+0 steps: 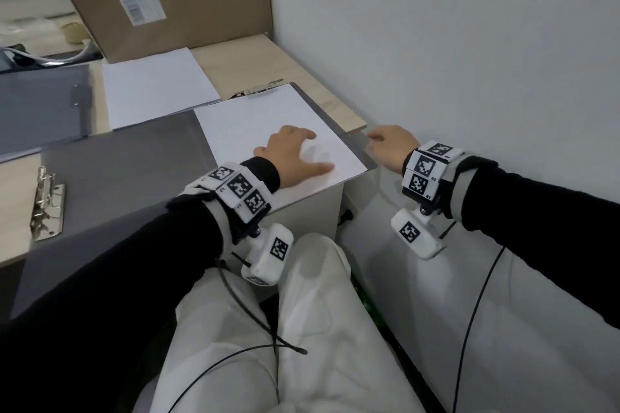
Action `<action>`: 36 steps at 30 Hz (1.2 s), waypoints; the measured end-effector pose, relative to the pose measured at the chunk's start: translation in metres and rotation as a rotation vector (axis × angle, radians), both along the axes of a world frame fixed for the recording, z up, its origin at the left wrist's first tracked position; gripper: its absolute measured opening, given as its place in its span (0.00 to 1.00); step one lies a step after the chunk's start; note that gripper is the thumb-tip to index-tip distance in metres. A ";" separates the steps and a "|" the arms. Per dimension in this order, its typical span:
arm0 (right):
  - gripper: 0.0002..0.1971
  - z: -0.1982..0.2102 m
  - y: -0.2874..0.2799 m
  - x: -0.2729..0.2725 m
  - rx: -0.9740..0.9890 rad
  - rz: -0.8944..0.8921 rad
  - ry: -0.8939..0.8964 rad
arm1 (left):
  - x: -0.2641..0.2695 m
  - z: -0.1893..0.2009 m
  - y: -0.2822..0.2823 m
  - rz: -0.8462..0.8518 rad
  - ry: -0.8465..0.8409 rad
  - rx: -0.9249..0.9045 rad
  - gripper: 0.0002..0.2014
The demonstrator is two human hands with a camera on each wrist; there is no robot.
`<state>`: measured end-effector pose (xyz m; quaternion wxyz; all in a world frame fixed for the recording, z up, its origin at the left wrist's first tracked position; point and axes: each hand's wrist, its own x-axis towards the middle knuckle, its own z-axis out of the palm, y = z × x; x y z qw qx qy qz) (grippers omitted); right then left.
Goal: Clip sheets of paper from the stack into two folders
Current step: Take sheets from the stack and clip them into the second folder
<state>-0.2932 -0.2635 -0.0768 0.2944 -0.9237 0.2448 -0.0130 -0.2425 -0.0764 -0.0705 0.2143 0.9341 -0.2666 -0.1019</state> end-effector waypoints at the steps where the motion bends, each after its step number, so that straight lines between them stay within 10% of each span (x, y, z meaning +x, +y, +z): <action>1: 0.18 0.002 0.002 0.000 0.018 -0.005 -0.059 | 0.005 0.003 0.009 0.070 0.022 -0.060 0.32; 7: 0.19 -0.002 0.018 0.003 0.278 -0.073 -0.094 | 0.019 0.001 0.063 0.472 0.194 -0.289 0.28; 16: 0.18 0.004 0.020 0.005 0.456 -0.054 -0.050 | 0.008 -0.004 0.066 0.574 0.384 -0.456 0.31; 36: 0.30 0.043 0.058 0.088 -0.131 0.398 0.158 | 0.091 0.046 0.063 0.326 0.215 -0.216 0.21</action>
